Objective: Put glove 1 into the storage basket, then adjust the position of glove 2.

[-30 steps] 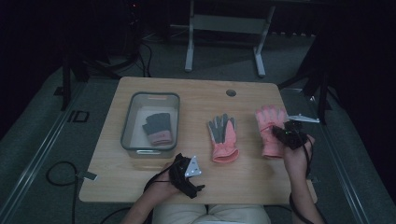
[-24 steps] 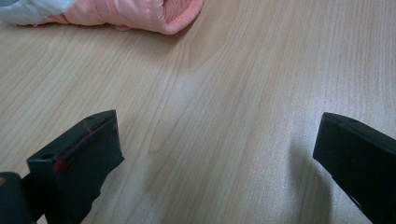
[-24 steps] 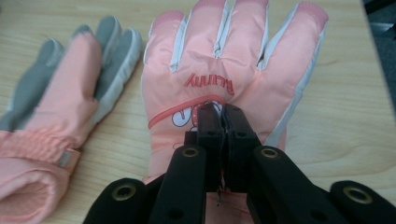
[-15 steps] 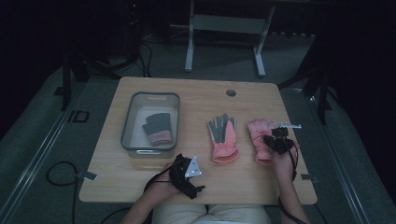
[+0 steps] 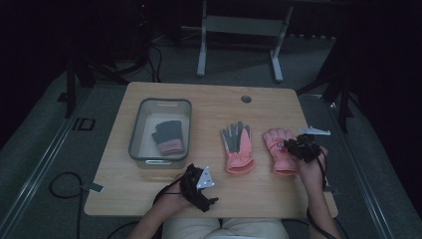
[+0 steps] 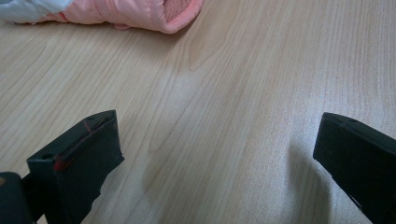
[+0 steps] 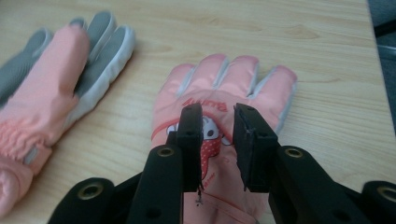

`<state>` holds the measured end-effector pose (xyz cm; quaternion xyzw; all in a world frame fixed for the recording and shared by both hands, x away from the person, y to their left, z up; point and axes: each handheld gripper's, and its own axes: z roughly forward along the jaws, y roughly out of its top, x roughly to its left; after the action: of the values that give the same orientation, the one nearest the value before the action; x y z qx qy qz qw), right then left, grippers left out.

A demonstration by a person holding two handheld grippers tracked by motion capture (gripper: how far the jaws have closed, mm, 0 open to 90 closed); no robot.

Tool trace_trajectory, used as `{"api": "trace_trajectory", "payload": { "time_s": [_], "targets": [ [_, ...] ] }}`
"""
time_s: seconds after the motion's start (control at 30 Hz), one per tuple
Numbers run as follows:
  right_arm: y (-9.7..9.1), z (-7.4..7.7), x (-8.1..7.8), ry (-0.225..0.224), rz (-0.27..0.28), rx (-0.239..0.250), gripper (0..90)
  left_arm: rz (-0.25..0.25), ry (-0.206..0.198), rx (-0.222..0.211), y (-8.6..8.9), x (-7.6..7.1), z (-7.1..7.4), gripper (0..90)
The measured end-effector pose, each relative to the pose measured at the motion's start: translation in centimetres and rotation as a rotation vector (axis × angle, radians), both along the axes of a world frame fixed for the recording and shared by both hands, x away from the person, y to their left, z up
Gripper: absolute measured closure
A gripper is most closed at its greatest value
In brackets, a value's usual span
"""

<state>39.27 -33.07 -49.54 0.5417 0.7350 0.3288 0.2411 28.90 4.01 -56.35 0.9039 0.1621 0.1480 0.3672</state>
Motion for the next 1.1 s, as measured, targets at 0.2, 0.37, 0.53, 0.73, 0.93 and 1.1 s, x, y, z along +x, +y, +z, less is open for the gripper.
{"api": "trace_trajectory", "payload": {
  "time_s": [0.2, 0.37, 0.53, 0.73, 0.93, 1.1],
  "targets": [
    [0.6, -0.9, 0.4, 0.041, 0.069, -0.093, 67.1, 0.0, -0.001, 0.003, 0.0, 0.0, 0.0, 0.3],
    [0.4, -2.2, 0.7, 0.079, 0.061, -0.107, 71.8, -0.002, -0.003, 0.004, -0.1, 0.0, 0.0, 0.3],
    [0.4, -2.5, 0.8, 0.094, 0.031, -0.062, 86.1, -0.003, -0.005, 0.005, -0.1, -0.1, 0.0, 0.3],
    [0.5, -0.6, 0.2, 0.056, -0.016, -0.012, 88.3, -0.004, -0.005, 0.005, -0.1, -0.1, 0.0, 0.3],
    [0.8, 2.1, -0.4, 0.014, -0.029, 0.005, 88.6, -0.006, -0.007, 0.006, -0.1, -0.1, 0.0, 0.3],
    [1.8, 4.6, -1.0, -0.027, -0.025, 0.017, 88.6, -0.003, -0.004, 0.005, -0.1, -0.1, 0.0, 0.3]
  ]
}}
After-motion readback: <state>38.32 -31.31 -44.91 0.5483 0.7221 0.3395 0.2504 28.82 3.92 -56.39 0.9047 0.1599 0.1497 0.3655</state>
